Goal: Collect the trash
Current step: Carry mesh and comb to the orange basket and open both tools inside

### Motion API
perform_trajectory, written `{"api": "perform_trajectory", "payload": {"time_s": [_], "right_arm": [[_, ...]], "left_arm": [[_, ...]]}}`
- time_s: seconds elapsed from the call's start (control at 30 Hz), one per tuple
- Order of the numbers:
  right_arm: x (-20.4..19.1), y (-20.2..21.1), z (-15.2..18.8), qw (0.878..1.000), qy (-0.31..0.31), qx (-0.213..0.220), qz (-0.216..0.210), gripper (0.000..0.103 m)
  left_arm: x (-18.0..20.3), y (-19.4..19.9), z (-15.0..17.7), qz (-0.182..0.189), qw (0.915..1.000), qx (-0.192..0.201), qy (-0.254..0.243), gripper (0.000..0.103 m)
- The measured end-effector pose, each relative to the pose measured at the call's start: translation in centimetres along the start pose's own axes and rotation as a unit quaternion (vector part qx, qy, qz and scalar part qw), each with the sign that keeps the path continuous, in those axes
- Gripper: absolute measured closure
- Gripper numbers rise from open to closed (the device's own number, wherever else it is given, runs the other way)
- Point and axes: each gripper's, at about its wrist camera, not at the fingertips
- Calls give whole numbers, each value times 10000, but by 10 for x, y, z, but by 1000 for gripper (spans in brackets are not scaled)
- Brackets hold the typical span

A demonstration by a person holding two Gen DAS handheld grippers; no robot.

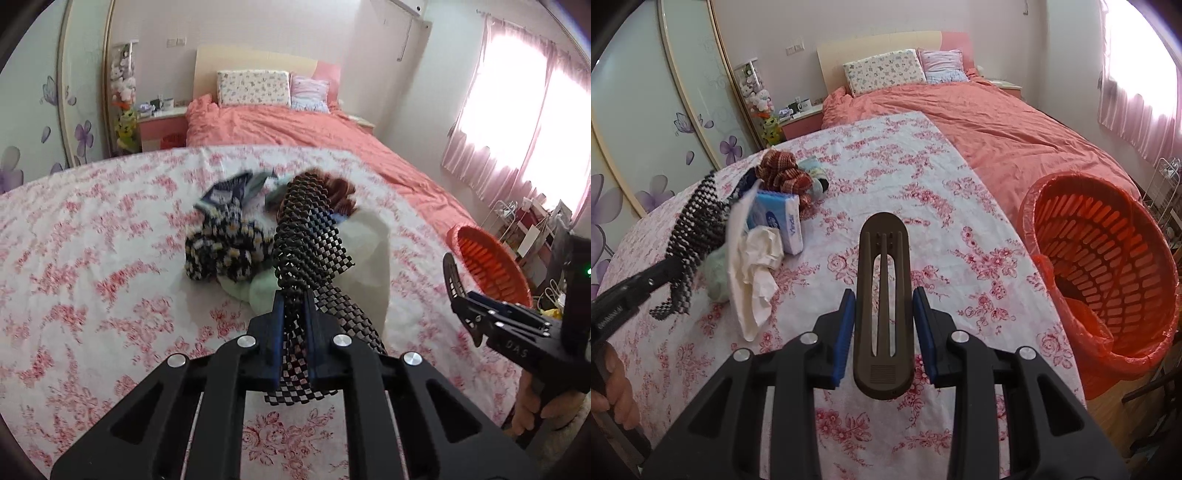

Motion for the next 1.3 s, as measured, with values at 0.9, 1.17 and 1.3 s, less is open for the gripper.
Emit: {"api": "perform_trajectory", "payload": {"time_s": [0.9,1.17,1.3], "right_arm": [[49,123,-61,9867,-354,1584,9,71],[104,132,-71,9822,-737,1705,292,71],[135,133,-77,9790,-988,1735,404,71]], "left_arm": [[79,17,-83,150,9945,850,-585,93],[134,-12,-96,607,9908,792,-919,93],[163,-26,-100,858,9879,733,-1059,93]]}}
Point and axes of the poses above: each gripper's, at about its wrist camera, not at the fingertips, and y roughly against the way its jaws point, x to its right, z to its underside, and after that the axes turned 14 degrees about -y, right-handed
